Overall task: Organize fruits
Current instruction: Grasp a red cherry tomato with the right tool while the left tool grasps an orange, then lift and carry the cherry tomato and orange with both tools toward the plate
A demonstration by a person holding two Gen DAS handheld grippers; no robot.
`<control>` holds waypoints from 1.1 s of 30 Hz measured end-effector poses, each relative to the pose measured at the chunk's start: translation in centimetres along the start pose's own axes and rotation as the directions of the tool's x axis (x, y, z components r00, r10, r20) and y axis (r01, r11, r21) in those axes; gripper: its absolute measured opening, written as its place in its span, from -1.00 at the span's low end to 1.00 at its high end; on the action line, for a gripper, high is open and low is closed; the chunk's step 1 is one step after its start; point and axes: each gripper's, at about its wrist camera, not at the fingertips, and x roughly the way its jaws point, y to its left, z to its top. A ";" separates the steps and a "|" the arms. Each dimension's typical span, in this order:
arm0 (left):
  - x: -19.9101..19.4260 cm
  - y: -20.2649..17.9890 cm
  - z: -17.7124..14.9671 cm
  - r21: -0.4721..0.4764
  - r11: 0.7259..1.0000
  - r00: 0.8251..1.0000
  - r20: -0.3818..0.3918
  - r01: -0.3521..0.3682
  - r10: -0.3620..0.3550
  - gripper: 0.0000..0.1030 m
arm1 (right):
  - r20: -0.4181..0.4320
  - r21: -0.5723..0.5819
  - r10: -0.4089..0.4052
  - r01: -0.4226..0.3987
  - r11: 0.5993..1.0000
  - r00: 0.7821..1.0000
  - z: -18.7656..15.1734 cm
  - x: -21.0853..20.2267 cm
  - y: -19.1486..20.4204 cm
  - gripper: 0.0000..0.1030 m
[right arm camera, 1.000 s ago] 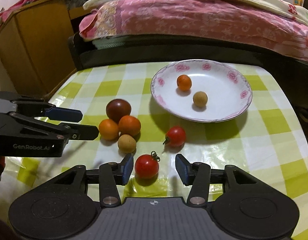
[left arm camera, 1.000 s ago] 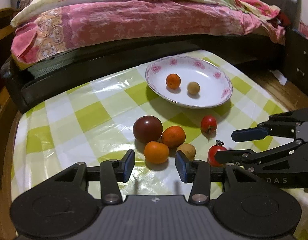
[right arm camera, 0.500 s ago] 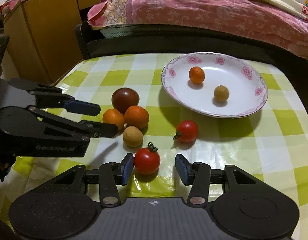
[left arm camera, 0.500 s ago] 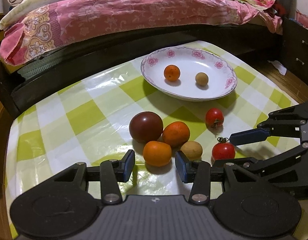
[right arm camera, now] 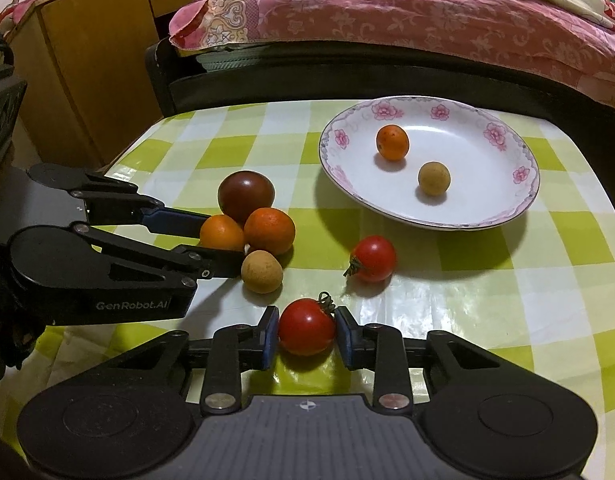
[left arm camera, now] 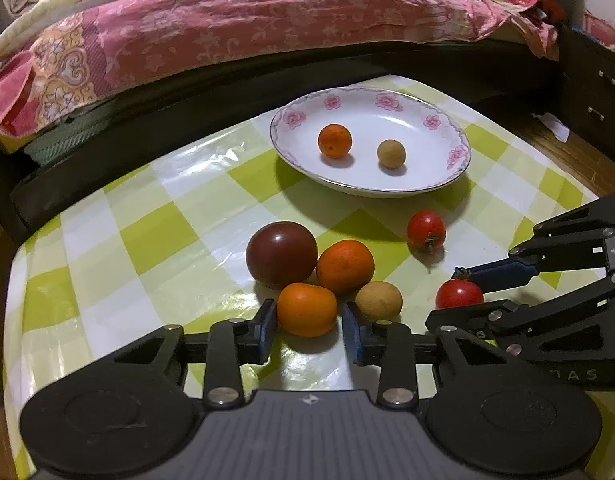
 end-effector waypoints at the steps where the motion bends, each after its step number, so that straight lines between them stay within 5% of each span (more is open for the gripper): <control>1: 0.0 0.0 0.0 0.002 1.000 1.000 0.001 -0.001 0.001 -0.23 | 0.000 0.002 0.000 0.000 1.000 1.000 0.0 0.0 0.0 -0.49; 14: -2.3 -1.0 -1.8 0.032 0.996 0.996 -0.039 0.080 -0.079 -0.23 | -0.021 -0.022 -0.003 0.003 1.000 1.000 -0.9 -1.4 0.3 -0.49; 33: -1.9 -1.9 -2.2 0.083 0.995 0.998 -0.007 0.062 -0.061 -0.07 | 0.002 -0.045 -0.012 0.012 0.999 1.000 -2.1 -2.4 0.4 -0.36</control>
